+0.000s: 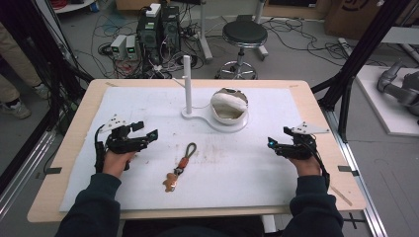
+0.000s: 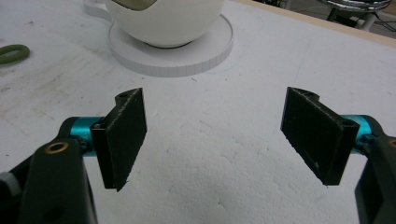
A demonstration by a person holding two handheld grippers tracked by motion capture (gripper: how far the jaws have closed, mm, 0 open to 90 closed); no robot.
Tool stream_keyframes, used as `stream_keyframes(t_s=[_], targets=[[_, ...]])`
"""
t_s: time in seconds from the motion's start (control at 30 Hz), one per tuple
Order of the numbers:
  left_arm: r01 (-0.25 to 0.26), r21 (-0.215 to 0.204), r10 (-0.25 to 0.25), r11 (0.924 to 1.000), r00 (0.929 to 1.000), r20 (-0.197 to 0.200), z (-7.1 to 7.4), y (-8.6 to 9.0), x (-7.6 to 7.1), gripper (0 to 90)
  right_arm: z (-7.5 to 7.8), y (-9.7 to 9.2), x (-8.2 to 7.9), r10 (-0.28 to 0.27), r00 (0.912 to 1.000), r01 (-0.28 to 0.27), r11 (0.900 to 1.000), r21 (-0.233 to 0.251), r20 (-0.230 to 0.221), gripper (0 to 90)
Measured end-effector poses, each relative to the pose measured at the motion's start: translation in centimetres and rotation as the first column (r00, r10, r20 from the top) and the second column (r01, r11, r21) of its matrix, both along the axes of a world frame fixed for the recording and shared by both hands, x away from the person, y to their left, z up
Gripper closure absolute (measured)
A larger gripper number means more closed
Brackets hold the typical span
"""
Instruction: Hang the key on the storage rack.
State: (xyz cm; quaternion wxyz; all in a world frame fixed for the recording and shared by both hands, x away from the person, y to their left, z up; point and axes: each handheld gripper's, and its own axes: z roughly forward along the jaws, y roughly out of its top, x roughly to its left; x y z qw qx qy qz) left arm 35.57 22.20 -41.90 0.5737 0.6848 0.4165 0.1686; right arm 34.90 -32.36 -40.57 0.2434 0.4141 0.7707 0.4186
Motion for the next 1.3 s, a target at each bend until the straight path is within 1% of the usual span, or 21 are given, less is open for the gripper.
stream_keyframes(t_s=[0.2, 0.37, 0.53, 0.6, 0.67, 0.73, 0.8, 0.83, 0.87, 0.9, 0.97, 1.0, 1.03, 1.07, 1.1, 1.13, 1.17, 1.2, 1.23, 1.27, 1.3], targets=[[0.015, 0.013, -0.015, 0.9998, 0.9998, -0.014, -0.1, -0.7, -0.4, 20.9, -0.2, 0.6, 0.0, 0.006, 1.0000, -0.006, 0.9998, -0.018, -0.002, 22.8], [0.061, 0.060, -0.058, 0.9963, 0.9974, -0.043, -0.4, -2.7, -0.6, 20.9, -0.2, 0.7, -0.2, 0.016, 0.9999, -0.015, 0.9994, -0.030, 0.007, 23.3], [0.101, 0.118, -0.092, 0.9879, 0.9926, -0.079, -0.8, -4.8, -0.9, 20.9, -0.4, 0.4, -0.3, 0.019, 0.9998, -0.019, 0.9994, -0.028, 0.006, 23.5], [0.131, 0.152, -0.116, 0.9795, 0.9877, -0.104, -1.2, -5.9, -1.1, 20.9, -0.5, 0.2, -0.3, 0.015, 0.9999, -0.015, 0.9994, -0.032, 0.001, 23.7], [0.140, 0.160, -0.123, 0.9771, 0.9864, -0.109, -1.3, -6.3, -1.1, 20.9, -0.5, 0.2, -0.3, 0.014, 0.9999, -0.014, 0.9994, -0.032, 0.002, 23.7], [0.152, 0.186, -0.129, 0.9707, 0.9833, -0.128, -1.5, -7.1, -1.3, 20.9, -0.5, 0.1, -0.3, 0.011, 0.9999, -0.011, 0.9995, -0.029, 0.005, 23.7], [0.181, 0.209, -0.152, 0.9610, 0.9775, -0.146, -1.7, -8.0, -1.5, 20.9, -0.5, 0.1, -0.3, 0.011, 0.9999, -0.011, 0.9995, -0.030, 0.005, 23.7], [0.194, 0.252, -0.154, 0.9481, 0.9729, -0.173, -1.8, -8.7, -1.8, 20.9, -0.5, 0.2, -0.3, 0.014, 0.9999, -0.014, 0.9992, -0.037, 0.005, 23.7], [0.201, 0.268, -0.154, 0.9421, 0.9706, -0.185, -1.9, -9.1, -2.0, 21.0, -0.5, 0.3, -0.3, 0.015, 0.9999, -0.015, 0.9992, -0.038, 0.003, 23.8], [0.201, 0.268, -0.154, 0.9421, 0.9706, -0.185, -1.9, -9.1, -2.0, 22.0, -0.5, 0.3, -0.3, 0.015, 0.9999, -0.015, 0.9992, -0.038, 0.003, 23.8], [0.203, 0.303, -0.148, 0.9309, 0.9694, -0.196, -2.1, -9.7, -2.3, 23.3, -0.6, 0.3, -0.4, 0.019, 0.9998, -0.019, 0.9988, -0.044, 0.004, 23.9], [0.194, 0.335, -0.132, 0.9221, 0.9708, -0.200, -2.4, -10.3, -2.6, 23.5, -0.6, 0.3, -0.3, 0.019, 0.9998, -0.018, 0.9988, -0.044, 0.004, 23.9], [0.194, 0.335, -0.132, 0.9221, 0.9708, -0.200, -2.4, -10.3, -2.6, 23.5, -0.6, 0.3, -0.3, 0.019, 0.9998, -0.018, 0.9988, -0.044, 0.004, 23.9], [0.195, 0.353, -0.128, 0.9152, 0.9704, -0.205, -2.5, -10.6, -2.7, 23.5, -0.6, 0.3, -0.3, 0.018, 0.9998, -0.018, 0.9989, -0.043, 0.003, 23.9], [0.197, 0.393, -0.120, 0.8982, 0.9701, -0.211, -2.8, -11.1, -2.9, 25.8, -0.6, 0.3, -0.3, 0.018, 0.9998, -0.018, 0.9989, -0.043, 0.001, 23.9], [0.197, 0.393, -0.120, 0.8982, 0.9701, -0.211, -2.8, -11.1, -2.9, 27.7, -0.6, 0.3, -0.3, 0.018, 0.9998, -0.018, 0.9989, -0.043, 0.001, 23.9], [0.194, 0.418, -0.113, 0.8876, 0.9709, -0.211, -3.0, -11.4, -3.1, 28.9, -0.6, 0.3, -0.3, 0.019, 0.9998, -0.019, 0.9990, -0.041, 0.000, 23.9], [0.186, 0.445, -0.110, 0.8761, 0.9755, -0.190, -3.0, -11.7, -3.3, 28.9, -0.6, 0.3, -0.3, 0.019, 0.9998, -0.019, 0.9990, -0.041, 0.000, 23.9], [0.188, 0.454, -0.114, 0.8709, 0.9761, -0.185, -2.9, -11.9, -3.4, 34.9, -0.7, 0.3, -0.3, 0.017, 0.9999, -0.017, 0.9990, -0.042, -0.001, 23.9], [0.202, 0.459, -0.129, 0.8652, 0.9741, -0.186, -2.8, -12.0, -3.5, 40.0, -0.7, 0.3, -0.3, 0.016, 0.9999, -0.016, 0.9989, -0.043, -0.001, 23.9], [0.226, 0.466, -0.156, 0.8554, 0.9703, -0.185, -2.7, -12.2, -3.7, 44.6, -0.7, 0.3, -0.3, 0.017, 0.9998, -0.017, 0.9990, -0.042, -0.002, 24.0]])
